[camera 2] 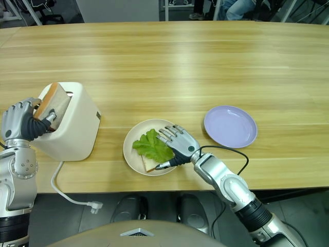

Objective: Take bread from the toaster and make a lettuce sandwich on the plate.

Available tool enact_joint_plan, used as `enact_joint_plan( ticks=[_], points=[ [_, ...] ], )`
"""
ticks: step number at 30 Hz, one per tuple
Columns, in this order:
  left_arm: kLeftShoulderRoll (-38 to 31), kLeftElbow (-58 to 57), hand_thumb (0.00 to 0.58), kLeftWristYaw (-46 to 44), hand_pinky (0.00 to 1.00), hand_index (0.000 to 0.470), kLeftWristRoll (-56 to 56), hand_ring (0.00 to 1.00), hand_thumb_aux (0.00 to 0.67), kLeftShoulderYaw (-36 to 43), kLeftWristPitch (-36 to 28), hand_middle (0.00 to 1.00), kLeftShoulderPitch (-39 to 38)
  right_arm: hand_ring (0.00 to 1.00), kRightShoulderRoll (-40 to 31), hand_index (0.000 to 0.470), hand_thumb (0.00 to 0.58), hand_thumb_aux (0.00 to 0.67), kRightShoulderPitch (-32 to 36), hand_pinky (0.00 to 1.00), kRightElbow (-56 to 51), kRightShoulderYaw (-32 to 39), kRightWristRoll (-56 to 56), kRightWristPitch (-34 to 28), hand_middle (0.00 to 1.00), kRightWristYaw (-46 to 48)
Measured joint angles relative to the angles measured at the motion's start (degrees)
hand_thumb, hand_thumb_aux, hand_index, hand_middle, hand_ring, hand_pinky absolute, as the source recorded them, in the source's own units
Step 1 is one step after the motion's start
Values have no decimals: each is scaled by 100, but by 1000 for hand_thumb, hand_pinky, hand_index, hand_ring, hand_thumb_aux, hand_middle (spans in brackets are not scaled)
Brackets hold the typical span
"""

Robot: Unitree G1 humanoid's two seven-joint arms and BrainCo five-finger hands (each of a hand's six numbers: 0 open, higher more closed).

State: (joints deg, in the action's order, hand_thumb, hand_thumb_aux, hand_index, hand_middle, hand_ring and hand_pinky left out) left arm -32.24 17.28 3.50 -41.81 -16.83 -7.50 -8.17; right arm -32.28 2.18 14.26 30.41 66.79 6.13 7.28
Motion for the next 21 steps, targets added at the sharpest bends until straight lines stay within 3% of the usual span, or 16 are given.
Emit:
enact_joint_plan(
  ticks=[7,13,21],
  points=[
    [37,490,580,507,1000,460,506,1000,670,-297,652,1000,588,0,118,0,0,0,-145,0,390,-561,-159,39,0,-648],
    [560,1647,580,280,1000,460,1557,1000,670,-53,1003,1000,1426,0,256,0,0,0,-888,0,494,-997,-644,885,0,-2532],
    [1647,2064,580,-756,1000,460,3076,1000,670,1232,327,1000,1342,0,81,0,0,0,-1890,0,771,-1080,-468,1883,0,-4133]
  ],
)
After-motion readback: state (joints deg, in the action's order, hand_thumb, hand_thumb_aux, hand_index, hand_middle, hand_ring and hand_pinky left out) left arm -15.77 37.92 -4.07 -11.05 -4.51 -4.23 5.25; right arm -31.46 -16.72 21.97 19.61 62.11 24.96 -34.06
